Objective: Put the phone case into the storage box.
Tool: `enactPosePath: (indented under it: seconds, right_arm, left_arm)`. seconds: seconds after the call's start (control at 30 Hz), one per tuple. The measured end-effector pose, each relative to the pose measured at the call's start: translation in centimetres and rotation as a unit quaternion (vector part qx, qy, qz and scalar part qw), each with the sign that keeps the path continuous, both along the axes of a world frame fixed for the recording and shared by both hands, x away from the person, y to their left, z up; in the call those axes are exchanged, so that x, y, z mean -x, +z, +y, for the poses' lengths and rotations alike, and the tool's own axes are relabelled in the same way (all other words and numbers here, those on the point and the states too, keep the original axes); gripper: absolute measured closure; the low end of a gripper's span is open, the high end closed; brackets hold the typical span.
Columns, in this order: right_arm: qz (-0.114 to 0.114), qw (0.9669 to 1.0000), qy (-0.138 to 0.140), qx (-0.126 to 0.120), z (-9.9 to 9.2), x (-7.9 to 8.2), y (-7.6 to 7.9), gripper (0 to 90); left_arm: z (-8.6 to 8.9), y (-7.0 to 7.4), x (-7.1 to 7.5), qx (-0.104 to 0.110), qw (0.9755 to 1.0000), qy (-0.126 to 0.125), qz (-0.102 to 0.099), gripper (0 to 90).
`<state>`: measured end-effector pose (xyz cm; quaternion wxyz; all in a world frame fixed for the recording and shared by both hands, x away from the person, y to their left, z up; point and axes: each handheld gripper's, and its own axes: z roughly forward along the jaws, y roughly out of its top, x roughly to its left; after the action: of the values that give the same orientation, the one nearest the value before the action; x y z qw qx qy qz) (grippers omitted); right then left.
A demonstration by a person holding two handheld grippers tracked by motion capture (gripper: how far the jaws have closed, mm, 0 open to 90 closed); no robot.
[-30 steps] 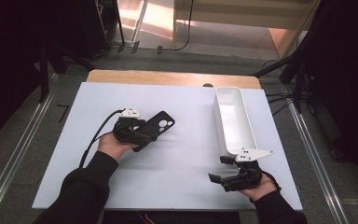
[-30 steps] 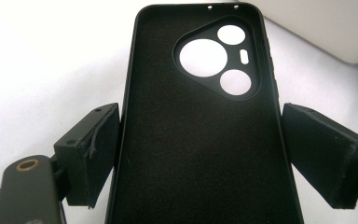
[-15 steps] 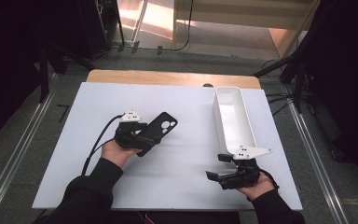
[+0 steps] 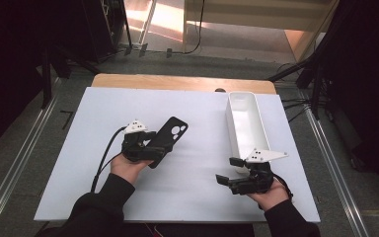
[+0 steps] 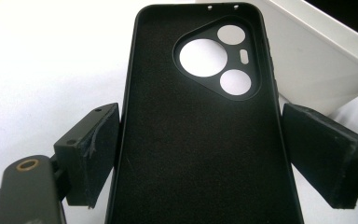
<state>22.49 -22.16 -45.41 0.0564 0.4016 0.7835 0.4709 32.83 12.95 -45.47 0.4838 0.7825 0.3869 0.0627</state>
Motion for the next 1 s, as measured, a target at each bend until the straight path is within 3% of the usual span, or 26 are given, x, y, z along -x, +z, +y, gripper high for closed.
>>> enactPosePath:
  seconds: [0.47,1.0]
  right_arm:
    - [0.000,1.0000,-0.008,0.004,1.5,-1.0,0.7,14.4]
    - [-0.004,0.9996,-0.027,0.006,2.5,-2.3,1.2,14.5]
  left_arm:
    - [-0.4,-0.3,1.4,0.020,0.9991,0.035,-0.015,13.8]
    - [-1.1,-0.8,2.9,0.024,0.9963,0.066,-0.048,13.7]
